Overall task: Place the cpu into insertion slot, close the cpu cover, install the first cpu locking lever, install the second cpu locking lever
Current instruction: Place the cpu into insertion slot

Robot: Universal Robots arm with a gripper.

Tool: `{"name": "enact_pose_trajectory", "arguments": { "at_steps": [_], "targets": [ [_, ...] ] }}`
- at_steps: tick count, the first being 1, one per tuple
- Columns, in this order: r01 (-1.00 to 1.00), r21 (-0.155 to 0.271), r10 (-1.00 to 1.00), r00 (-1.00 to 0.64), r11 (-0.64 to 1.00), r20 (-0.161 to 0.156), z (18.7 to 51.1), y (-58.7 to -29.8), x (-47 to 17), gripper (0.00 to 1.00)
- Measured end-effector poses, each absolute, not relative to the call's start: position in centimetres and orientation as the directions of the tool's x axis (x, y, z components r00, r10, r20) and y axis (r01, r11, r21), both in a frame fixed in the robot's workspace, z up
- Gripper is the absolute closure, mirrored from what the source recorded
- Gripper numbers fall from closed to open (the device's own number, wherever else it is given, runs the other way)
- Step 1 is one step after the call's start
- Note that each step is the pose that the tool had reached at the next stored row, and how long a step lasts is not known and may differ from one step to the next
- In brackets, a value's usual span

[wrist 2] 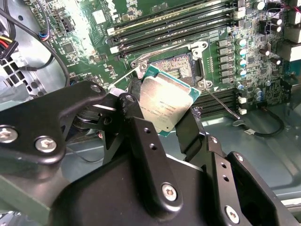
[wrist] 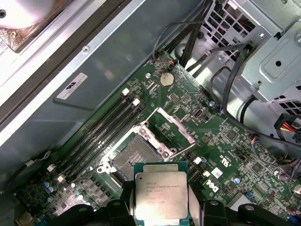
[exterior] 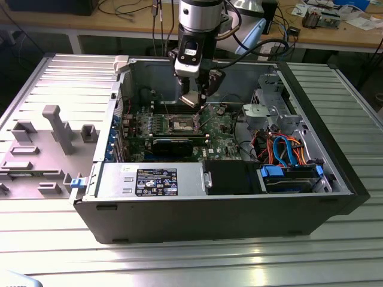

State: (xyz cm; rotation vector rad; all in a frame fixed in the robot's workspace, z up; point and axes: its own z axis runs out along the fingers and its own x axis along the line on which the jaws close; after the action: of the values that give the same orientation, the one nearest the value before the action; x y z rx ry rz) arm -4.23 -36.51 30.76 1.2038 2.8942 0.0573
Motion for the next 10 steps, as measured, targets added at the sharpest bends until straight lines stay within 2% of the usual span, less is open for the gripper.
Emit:
{"name": "enact_pose_trajectory", "arguments": {
  "at_steps": [10],
  "targets": [
    [0.735,0.036,0.735,-0.678,0.678,0.008,30.73,-36.51,-4.23,0.45]
  ]
}}
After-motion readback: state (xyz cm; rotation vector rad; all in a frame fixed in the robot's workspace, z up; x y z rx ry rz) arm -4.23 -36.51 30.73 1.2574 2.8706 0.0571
